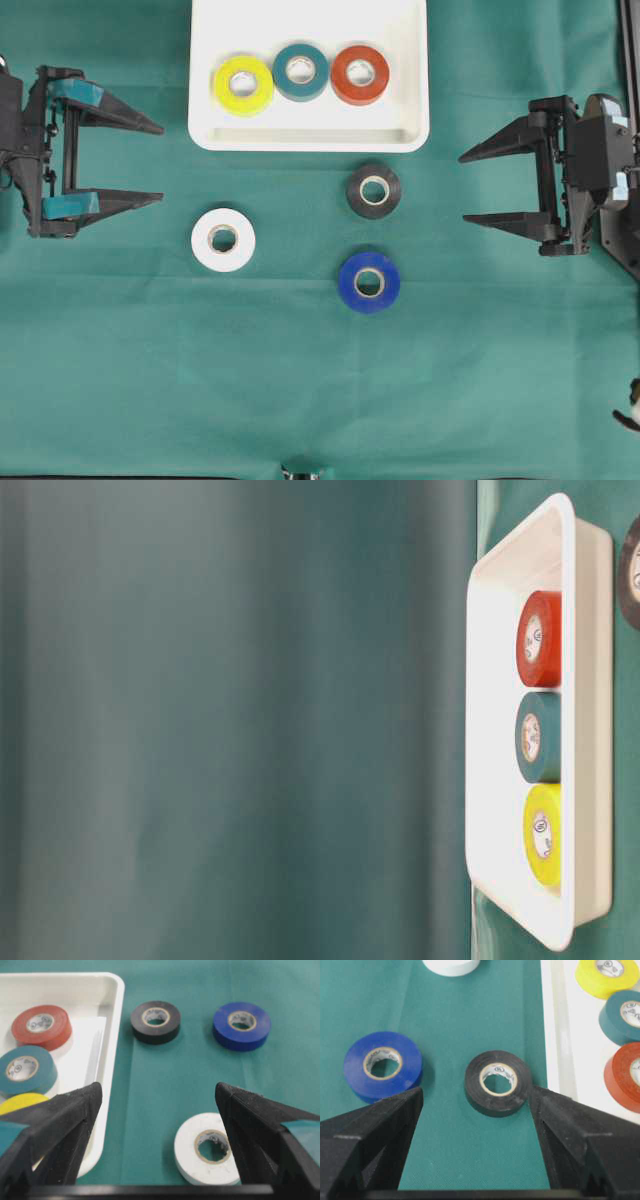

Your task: Pick up the tape from a random location and place it into the white case.

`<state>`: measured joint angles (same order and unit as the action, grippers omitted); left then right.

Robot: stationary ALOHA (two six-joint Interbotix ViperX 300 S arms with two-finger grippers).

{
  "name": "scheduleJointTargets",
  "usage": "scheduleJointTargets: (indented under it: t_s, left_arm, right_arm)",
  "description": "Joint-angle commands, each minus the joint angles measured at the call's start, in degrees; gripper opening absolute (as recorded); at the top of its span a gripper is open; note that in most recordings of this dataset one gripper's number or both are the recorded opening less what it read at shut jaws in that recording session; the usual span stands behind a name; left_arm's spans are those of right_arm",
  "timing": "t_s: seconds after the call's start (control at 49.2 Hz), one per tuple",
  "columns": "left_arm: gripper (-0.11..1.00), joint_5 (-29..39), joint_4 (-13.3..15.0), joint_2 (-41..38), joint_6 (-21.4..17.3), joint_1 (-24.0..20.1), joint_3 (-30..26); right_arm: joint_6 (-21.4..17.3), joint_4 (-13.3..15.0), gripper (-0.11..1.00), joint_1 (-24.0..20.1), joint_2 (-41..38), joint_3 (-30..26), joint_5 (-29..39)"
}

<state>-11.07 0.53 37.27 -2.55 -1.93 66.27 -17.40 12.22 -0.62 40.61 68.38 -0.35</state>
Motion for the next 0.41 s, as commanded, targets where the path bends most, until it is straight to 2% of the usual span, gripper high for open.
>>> scheduleJointTargets:
  t_s: [0.0, 0.386]
  left_arm:
    - [0.99, -0.62, 0.18, -0.44, 0.09, 0.18, -0.7]
    - [0.99, -0.79, 0.18, -0.97, 0.26, 0.18, -0.88]
  right_arm:
    - [0.0, 0.09, 0.82, 0.09, -0.09, -0.53, -0.53]
    - [0.09, 0.09, 0.82, 0.09, -0.09, -0.44, -1.32]
